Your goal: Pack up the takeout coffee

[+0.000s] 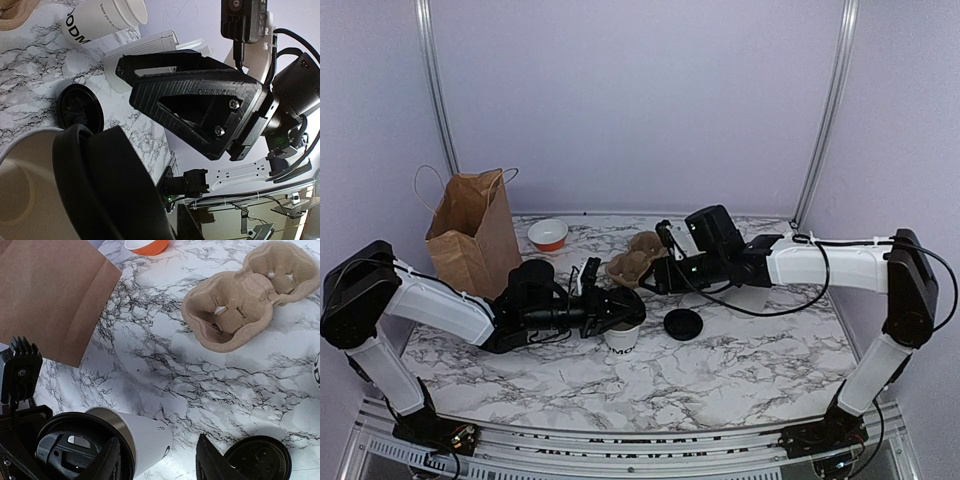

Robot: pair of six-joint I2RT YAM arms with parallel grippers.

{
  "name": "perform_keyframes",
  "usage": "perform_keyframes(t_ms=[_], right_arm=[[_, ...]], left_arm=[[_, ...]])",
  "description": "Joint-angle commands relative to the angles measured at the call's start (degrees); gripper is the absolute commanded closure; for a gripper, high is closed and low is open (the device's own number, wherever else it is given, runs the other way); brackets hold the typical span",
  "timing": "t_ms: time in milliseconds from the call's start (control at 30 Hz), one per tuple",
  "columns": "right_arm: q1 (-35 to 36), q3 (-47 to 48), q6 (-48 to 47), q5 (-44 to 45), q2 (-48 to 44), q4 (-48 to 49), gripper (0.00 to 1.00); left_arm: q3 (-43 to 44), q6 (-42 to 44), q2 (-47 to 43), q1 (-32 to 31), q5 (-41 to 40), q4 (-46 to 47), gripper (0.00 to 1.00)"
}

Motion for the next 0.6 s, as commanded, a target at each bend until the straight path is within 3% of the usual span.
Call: perform_keyframes(t_ms=[0,567], right_arm=[[0.88,2.84,-1.17,0.77,0.83,-0.92,0.50],[1.04,2.98,-1.55,1.62,0.58,-1.58,0.50]], left_arm=[[-0.18,0.23,0.61,-0.18,0.38,1.73,0.85],[0.66,1.09,-0.01,0.62,0.93,1.78,0.85]])
